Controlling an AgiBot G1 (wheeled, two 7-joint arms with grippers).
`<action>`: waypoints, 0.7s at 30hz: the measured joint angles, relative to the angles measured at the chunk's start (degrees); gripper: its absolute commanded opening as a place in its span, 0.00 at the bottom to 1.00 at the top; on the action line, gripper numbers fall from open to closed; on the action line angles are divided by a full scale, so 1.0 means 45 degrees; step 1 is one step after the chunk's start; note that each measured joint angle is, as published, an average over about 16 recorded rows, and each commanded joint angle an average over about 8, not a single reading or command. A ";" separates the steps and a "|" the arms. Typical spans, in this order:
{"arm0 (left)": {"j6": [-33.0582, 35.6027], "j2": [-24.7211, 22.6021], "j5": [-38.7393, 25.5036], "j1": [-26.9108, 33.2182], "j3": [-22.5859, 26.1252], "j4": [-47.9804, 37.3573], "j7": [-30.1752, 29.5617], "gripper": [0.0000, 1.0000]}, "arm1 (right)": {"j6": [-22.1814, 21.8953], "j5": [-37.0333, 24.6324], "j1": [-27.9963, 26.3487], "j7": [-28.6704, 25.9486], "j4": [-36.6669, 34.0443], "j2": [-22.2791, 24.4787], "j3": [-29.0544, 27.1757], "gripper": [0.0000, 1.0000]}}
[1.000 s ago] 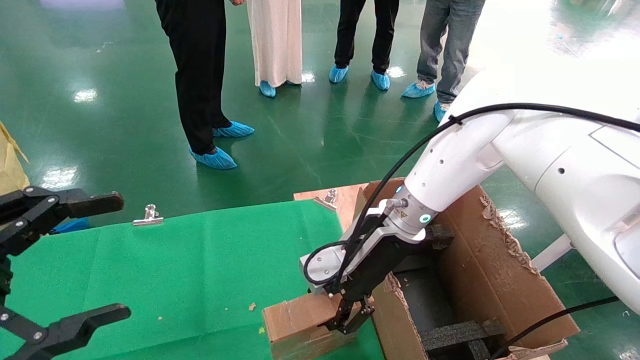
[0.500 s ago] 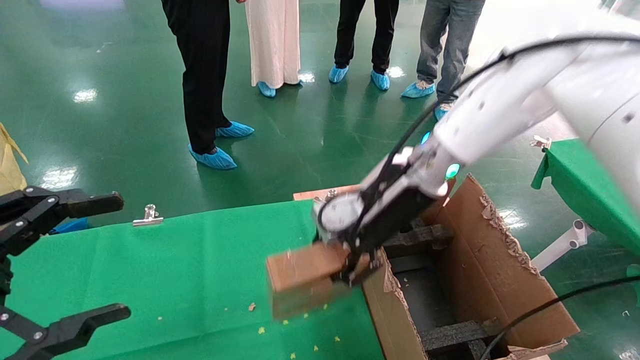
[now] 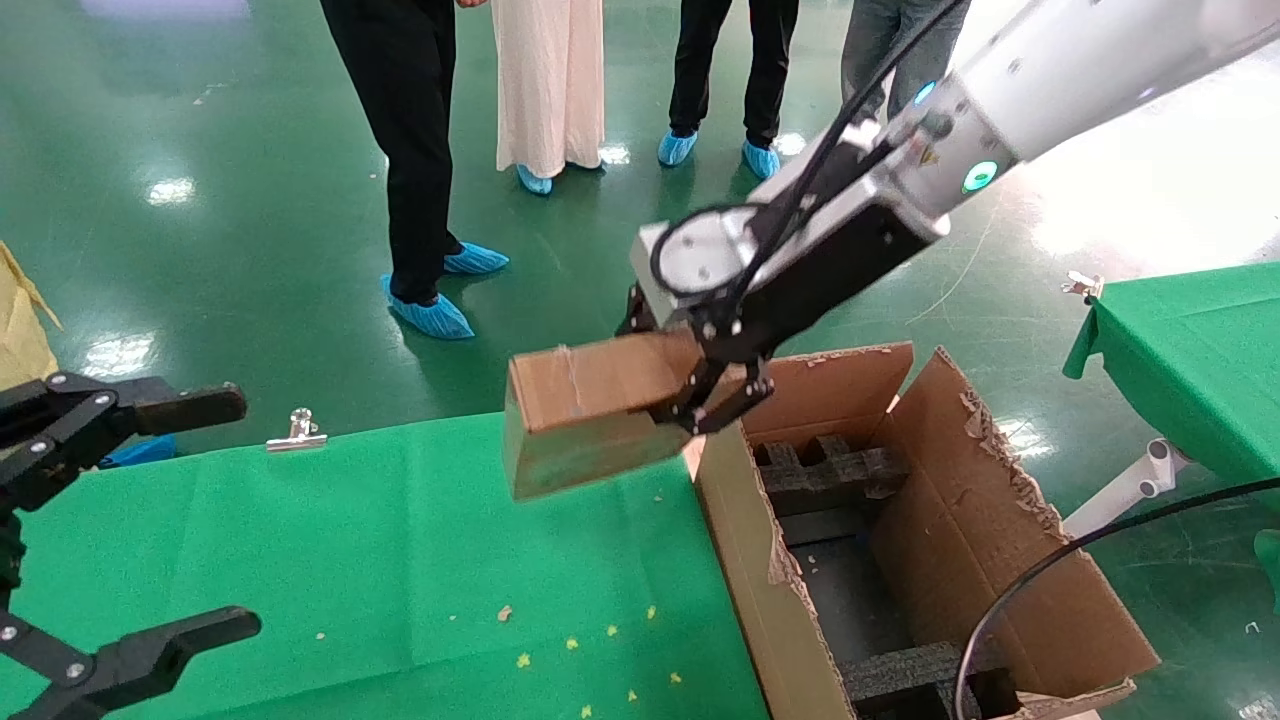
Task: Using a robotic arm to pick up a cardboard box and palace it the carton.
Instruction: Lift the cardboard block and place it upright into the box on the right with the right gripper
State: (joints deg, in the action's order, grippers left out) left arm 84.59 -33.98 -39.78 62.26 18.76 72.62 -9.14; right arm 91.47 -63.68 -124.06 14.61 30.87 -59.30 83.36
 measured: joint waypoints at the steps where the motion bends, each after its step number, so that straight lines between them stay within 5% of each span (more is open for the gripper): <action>1: 0.0000 0.0000 0.0000 0.0000 0.0000 0.0000 0.0000 1.00 | 0.0002 0.0127 -0.0172 -0.0012 -0.0009 0.0010 0.0128 0.00; 21: -0.0002 0.0002 0.0004 0.0001 0.0006 0.0000 0.0003 1.00 | 0.0037 0.1816 -0.3033 -0.0656 0.0671 0.1193 0.3627 0.00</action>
State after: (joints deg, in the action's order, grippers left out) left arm 84.58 -33.97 -39.76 62.27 18.79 72.62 -9.13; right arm 91.64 -55.50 -137.71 11.66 33.89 -53.93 99.68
